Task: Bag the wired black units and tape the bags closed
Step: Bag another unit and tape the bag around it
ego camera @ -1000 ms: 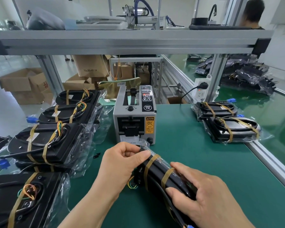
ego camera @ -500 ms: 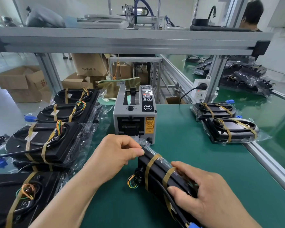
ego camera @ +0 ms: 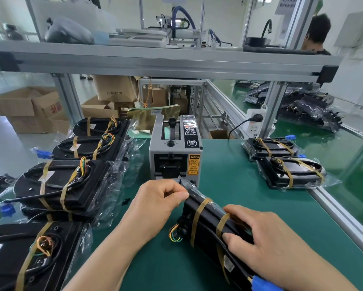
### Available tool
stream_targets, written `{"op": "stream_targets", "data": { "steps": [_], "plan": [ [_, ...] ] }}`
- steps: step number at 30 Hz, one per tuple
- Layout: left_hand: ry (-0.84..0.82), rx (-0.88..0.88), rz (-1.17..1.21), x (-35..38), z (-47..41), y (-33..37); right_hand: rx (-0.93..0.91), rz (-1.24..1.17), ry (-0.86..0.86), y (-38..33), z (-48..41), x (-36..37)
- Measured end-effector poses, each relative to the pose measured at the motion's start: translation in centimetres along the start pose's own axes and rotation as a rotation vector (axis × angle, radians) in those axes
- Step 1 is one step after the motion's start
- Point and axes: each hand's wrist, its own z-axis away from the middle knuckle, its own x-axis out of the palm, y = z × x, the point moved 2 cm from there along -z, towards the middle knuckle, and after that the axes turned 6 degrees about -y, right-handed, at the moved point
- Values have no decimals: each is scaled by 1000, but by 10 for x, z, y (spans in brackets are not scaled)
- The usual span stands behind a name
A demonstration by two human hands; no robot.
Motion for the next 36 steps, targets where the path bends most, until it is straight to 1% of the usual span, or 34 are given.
{"op": "stream_targets", "data": {
  "steps": [4,8,12,15,19,22,26,31,33,36],
  "plan": [
    [50,-8,16,7,6,3,73,91,-26,-11,-21,-10],
    [83,-60,60,9,5,4,81,237,-158,-31,-57,-6],
    [73,-118,170,13,6,2,79,201,-213,-34,-72,2],
    [82,-126,263,11,13,2,79,78,-212,-29,-67,-1],
    [270,-133,394,-11,17,-3,75,-112,-115,-22,-47,-25],
    [362,-232,545,-20,12,-11,59,-207,-23,-15,-29,-43],
    [352,-386,735,-13,-11,-11,8,-419,95,-12,-11,-35],
    [277,-584,933,0,-43,-3,37,-511,332,-3,0,1],
    [259,-627,972,5,-52,-1,40,-519,372,0,3,5],
    [249,-704,984,9,-62,2,32,-514,374,1,7,7]
  ]
}}
